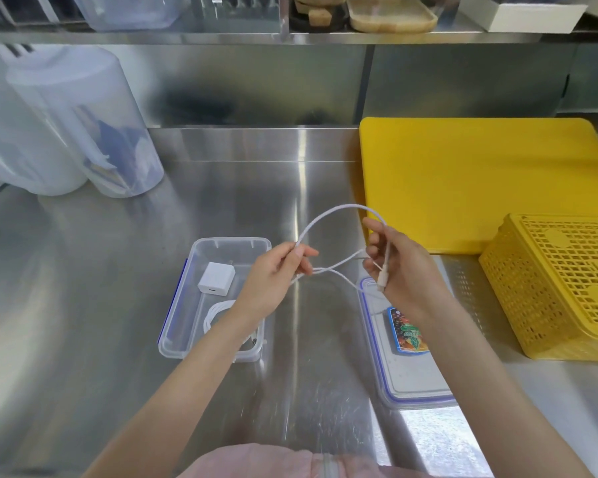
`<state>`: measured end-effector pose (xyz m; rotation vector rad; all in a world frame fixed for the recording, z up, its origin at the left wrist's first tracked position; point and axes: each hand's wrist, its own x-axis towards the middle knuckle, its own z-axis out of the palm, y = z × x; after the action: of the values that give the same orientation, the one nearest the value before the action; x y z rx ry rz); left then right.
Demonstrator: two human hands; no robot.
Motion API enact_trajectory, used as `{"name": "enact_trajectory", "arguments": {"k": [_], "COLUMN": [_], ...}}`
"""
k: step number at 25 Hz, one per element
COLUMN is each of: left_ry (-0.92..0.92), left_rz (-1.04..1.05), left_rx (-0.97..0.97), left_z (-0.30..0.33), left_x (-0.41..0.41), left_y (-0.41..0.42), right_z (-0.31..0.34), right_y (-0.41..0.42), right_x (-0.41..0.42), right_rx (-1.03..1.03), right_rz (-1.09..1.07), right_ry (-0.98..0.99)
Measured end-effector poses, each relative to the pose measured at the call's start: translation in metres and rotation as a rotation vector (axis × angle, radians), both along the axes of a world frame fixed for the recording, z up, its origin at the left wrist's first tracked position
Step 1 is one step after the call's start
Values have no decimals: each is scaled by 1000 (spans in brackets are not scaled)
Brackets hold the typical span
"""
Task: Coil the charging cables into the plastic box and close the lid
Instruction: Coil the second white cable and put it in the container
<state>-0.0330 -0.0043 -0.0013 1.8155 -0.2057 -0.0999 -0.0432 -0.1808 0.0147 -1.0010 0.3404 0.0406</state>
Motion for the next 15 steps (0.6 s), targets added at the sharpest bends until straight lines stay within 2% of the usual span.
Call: {"name": "enact_trajectory", "arguments": {"k": [1,4,5,6,12,15], "left_ry": [54,275,319,348,539,527], "left_rz": [19,50,56,65,135,161], "left_rx": [-126,-650,-766,-840,-1174,-1205], "left_z": [2,8,9,10,12,11], "left_x": [0,2,3,2,-1,-4], "left_y": [-3,-11,-13,-13,-19,-21], "right_z": [-1,-10,-12,-13,-6,-7], "right_y": [5,26,32,36,48,50], "right_x": [-1,-10,-13,-14,-13,-13], "right_rx": [-26,-402,-461,-439,32,49], "right_rz": [27,117,132,131,74,77], "right_ry": [14,-62,-72,-56,103,112]}}
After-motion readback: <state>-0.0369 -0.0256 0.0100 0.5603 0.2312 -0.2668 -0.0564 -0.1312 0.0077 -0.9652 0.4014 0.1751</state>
